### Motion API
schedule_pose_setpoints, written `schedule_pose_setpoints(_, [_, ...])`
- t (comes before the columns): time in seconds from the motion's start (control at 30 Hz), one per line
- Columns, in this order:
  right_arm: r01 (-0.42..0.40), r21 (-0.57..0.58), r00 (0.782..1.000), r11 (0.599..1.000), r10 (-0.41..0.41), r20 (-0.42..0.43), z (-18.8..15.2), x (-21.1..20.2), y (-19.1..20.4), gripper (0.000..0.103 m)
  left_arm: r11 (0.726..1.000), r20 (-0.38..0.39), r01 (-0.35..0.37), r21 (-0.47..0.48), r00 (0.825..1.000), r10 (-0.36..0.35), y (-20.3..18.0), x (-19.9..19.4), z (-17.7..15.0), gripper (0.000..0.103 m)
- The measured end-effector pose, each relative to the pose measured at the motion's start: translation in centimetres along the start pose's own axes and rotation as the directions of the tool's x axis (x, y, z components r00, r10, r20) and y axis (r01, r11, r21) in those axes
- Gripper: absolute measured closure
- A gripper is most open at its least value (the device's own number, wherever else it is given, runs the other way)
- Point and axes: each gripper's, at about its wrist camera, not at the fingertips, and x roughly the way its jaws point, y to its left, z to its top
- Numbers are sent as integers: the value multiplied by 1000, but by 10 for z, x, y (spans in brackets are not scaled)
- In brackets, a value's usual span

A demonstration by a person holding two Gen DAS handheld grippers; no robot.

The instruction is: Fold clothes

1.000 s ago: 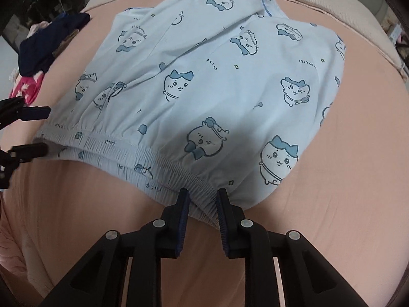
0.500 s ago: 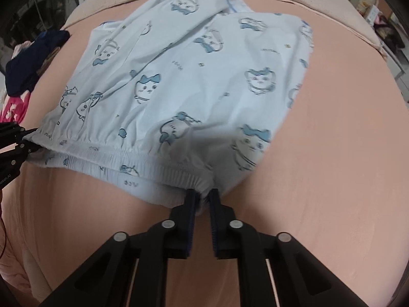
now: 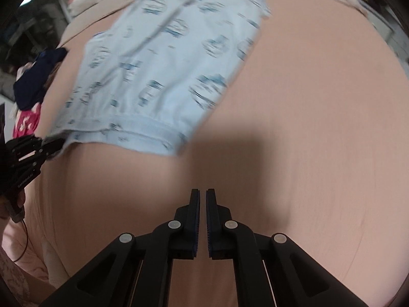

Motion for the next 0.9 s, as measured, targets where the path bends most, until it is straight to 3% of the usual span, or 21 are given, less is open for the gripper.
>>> schedule_pose_setpoints(0.03, [-6,-26,1000,1000,6,5,9,2,9,98,1000,5,-3,-4,1000,3,1,-1,2,97])
schedule_pose_setpoints(0.13, [-28,-72,1000,997,28,0,33,17,31,77,1000,20,-11,-15,1000,11,4,-5,7,96])
schedule_pose_setpoints(0.3, [71,-173,996,982,-60,68,54,33,61,76,1000,22,-18,-10,1000,19,7,-5,7,96])
schedule_pose_setpoints(0.43, [131,-168,989,977,-118,88,66,50,68,76,997,-11,-69,23,998,69,-1,11,5,96])
schedule_pose_setpoints(0.57, [139,-216,989,967,-125,77,58,38,76,75,998,-4,-67,20,998,67,0,10,3,96])
schedule_pose_setpoints(0.7, [136,-179,990,975,-127,60,60,45,68,75,997,0,-77,4,997,77,1,13,4,96])
schedule_pose_setpoints(0.83, [157,-151,984,976,-141,112,90,48,72,75,996,21,-89,-14,996,90,-1,13,10,96])
schedule_pose_setpoints(0.9, [177,-158,980,972,-159,119,135,58,67,75,995,30,-99,-26,995,100,-1,12,13,96])
